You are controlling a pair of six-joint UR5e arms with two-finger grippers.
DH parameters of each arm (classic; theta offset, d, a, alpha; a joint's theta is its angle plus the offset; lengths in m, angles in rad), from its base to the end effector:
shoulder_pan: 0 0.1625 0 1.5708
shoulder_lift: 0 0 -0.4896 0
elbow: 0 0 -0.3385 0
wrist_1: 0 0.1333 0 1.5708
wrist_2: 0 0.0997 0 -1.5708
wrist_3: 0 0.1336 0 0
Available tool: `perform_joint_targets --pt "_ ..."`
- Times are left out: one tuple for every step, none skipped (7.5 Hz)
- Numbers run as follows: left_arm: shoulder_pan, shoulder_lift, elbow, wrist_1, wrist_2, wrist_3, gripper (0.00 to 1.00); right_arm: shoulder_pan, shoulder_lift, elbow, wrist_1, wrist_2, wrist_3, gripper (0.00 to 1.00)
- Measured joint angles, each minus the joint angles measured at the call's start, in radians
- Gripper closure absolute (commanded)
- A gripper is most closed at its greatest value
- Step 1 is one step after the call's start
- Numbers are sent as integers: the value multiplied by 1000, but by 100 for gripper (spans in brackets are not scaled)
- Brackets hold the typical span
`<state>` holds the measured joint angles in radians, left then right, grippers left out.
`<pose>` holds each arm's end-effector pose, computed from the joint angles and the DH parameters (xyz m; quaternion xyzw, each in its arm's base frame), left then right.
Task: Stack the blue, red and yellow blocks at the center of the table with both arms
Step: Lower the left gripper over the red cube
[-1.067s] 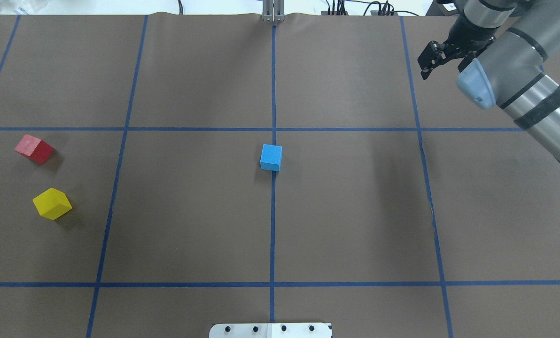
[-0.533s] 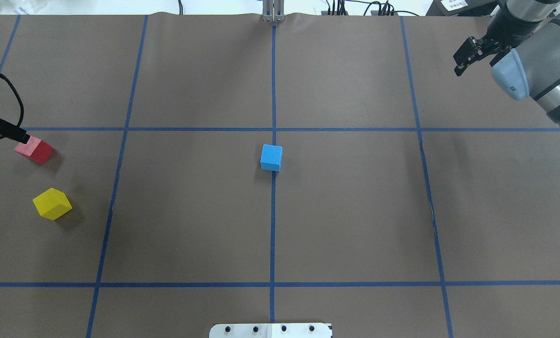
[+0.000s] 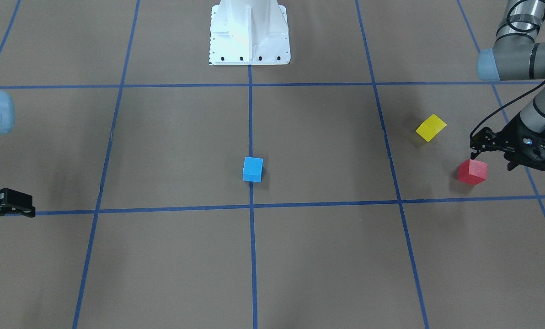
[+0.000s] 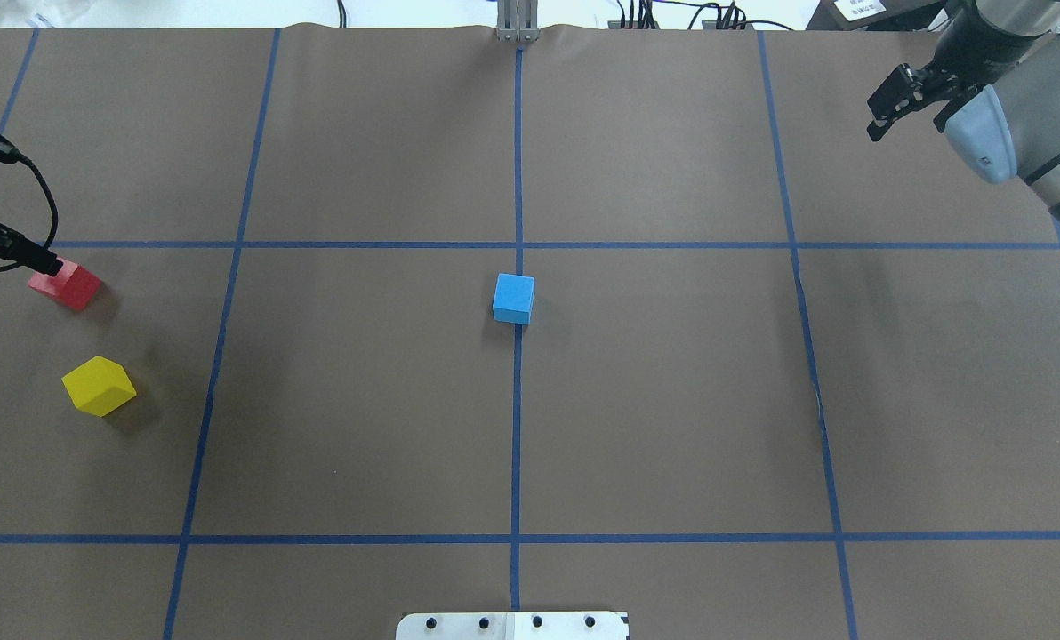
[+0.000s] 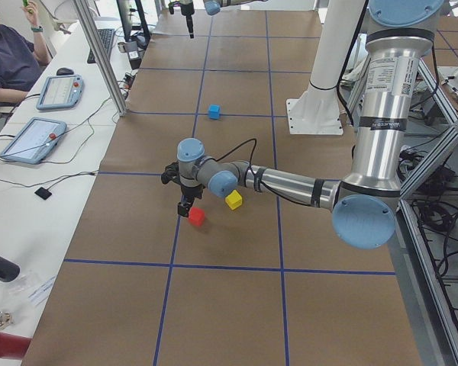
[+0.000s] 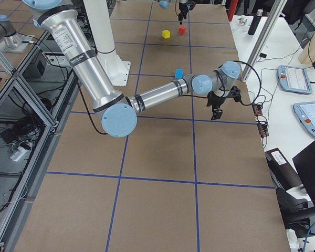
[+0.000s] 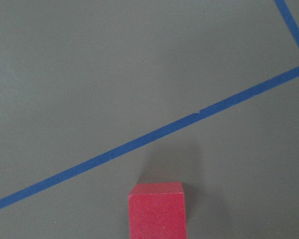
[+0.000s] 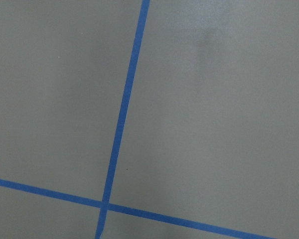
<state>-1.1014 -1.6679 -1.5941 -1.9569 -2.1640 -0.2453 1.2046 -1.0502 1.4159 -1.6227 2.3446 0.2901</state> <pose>0.1850 -0.4942 0.6576 0.1255 0.3489 0.1763 0.9118 -0.2076 -0.6529 0.5263 0.0169 -0.3994 -0.0937 0.9118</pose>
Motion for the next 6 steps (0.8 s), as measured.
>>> perform_joint_targets --pt "0 -9 19 -4 0 -3 2 2 -1 0 1 6 0 1" --pt "1 -19 36 -6 0 -6 2 6 -2 0 1 16 0 1" --pt "0 -25 51 -7 0 -7 1 8 -2 0 2 21 0 1" --pt "0 -30 61 -7 0 -8 1 9 -2 0 2 22 1 1" --pt "1 -32 69 -7 0 -9 1 9 -2 0 2 22 1 1" --pt "1 -33 75 -8 0 -16 1 9 -3 0 3 22 0 1"
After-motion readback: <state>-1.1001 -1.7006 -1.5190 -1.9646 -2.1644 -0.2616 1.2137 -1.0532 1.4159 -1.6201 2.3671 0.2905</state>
